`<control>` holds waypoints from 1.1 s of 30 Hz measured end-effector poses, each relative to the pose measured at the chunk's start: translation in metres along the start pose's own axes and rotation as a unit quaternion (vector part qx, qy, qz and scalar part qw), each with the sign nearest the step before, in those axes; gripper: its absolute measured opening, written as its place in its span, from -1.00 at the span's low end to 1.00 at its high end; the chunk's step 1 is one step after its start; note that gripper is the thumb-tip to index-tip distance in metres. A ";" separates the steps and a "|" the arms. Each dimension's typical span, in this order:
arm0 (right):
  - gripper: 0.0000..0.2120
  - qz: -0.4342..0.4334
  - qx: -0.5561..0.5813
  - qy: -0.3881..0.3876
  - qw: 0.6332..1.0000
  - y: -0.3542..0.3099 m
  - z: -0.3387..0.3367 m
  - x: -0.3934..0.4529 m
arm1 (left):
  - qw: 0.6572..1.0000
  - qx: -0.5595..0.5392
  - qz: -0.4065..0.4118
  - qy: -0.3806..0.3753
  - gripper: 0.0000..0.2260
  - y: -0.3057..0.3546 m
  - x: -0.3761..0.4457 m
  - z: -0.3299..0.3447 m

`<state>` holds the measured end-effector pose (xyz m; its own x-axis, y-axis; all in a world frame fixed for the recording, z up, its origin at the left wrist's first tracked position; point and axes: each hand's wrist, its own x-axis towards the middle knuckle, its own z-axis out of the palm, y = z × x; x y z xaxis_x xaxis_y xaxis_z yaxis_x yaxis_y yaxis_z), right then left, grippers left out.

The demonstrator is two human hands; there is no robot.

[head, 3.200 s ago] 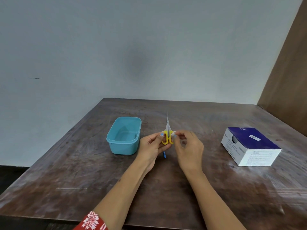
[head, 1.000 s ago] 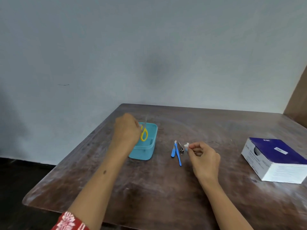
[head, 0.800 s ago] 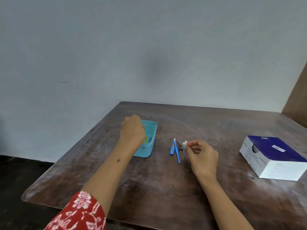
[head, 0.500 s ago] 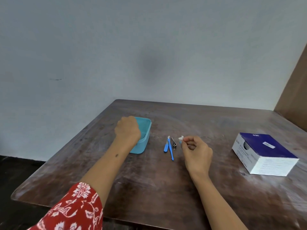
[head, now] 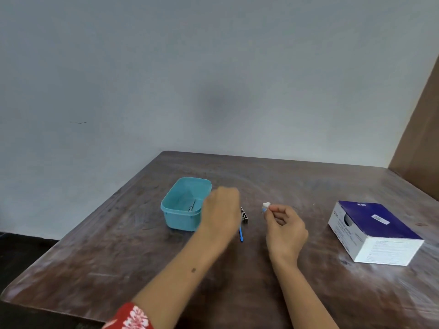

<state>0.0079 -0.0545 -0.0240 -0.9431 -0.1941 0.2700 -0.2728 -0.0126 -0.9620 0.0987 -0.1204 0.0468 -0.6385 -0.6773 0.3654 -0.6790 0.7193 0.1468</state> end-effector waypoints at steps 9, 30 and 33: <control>-0.80 0.006 0.029 0.013 0.999 0.005 0.002 0.004 | 0.989 0.130 0.047 -0.045 -0.67 0.022 -0.003 0.059; -0.88 0.035 0.020 0.040 0.998 0.006 0.014 0.019 | 0.984 -0.029 0.096 0.145 -0.80 0.013 -0.004 0.077; -0.87 0.036 0.009 0.038 0.999 0.009 0.017 0.022 | 0.971 -0.098 0.111 0.186 -0.88 0.008 -0.002 0.079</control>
<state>-0.0125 -0.0754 -0.0272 -0.9719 -0.1206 0.2022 -0.2015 -0.0185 -0.9793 0.0662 -0.1252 -0.0252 -0.5613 -0.4269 0.7090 -0.4343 0.8812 0.1867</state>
